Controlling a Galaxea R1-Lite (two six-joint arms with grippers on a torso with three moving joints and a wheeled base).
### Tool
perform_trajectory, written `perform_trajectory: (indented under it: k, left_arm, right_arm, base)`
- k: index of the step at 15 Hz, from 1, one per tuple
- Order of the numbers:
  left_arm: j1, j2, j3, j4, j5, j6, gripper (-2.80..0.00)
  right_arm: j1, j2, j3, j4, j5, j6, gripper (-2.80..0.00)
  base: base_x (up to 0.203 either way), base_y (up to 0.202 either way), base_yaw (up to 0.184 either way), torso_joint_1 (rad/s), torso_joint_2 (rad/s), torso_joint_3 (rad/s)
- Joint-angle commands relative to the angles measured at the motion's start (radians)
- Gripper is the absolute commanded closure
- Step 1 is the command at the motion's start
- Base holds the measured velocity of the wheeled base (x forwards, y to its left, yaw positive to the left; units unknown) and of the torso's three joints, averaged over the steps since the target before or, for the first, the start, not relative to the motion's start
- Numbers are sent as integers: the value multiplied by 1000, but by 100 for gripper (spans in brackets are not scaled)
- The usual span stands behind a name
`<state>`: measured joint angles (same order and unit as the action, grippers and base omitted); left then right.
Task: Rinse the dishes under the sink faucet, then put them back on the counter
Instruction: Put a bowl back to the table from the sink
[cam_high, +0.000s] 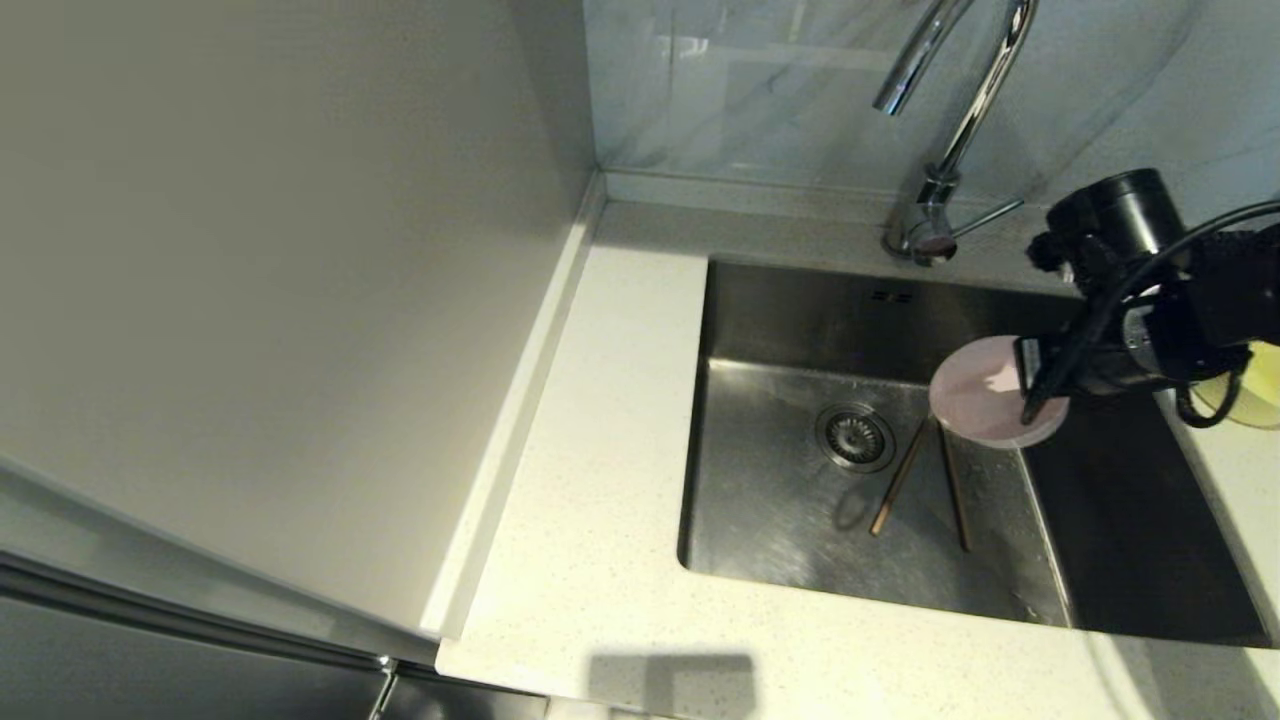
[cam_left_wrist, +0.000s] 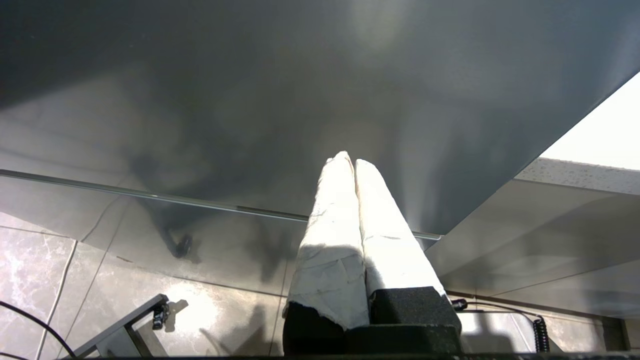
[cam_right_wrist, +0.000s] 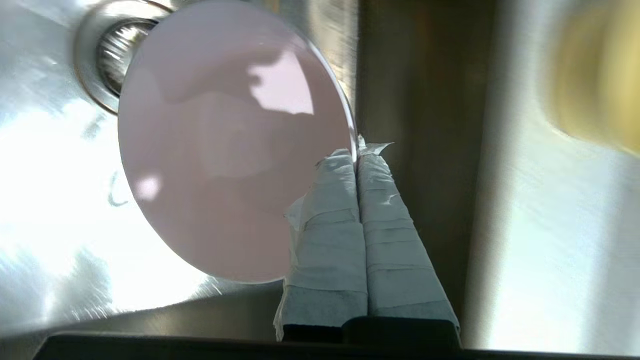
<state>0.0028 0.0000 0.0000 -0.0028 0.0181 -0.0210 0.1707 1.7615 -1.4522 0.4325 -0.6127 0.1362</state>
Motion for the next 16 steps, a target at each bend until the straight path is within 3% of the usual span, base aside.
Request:
perform_trajectory:
  k: [1, 4, 10, 16]
  left_arm:
    - [0, -3, 0, 0, 0, 0, 0]
    - [0, -3, 0, 0, 0, 0, 0]
    - [0, -3, 0, 0, 0, 0, 0]
    - [0, -3, 0, 0, 0, 0, 0]
  right_arm:
    - [-31, -134, 59, 41, -6, 0, 0]
    - [-142, -243, 156, 111, -1, -5, 0]
    - [-448, -207, 162, 131, 2, -36, 0]
    - [-583, -135, 146, 124, 7, -38, 0]
  base:
    - [0, 0, 0, 0, 0, 0]
    - [0, 0, 0, 0, 0, 0]
    - [0, 0, 0, 0, 0, 0]
    - [0, 0, 0, 0, 0, 0]
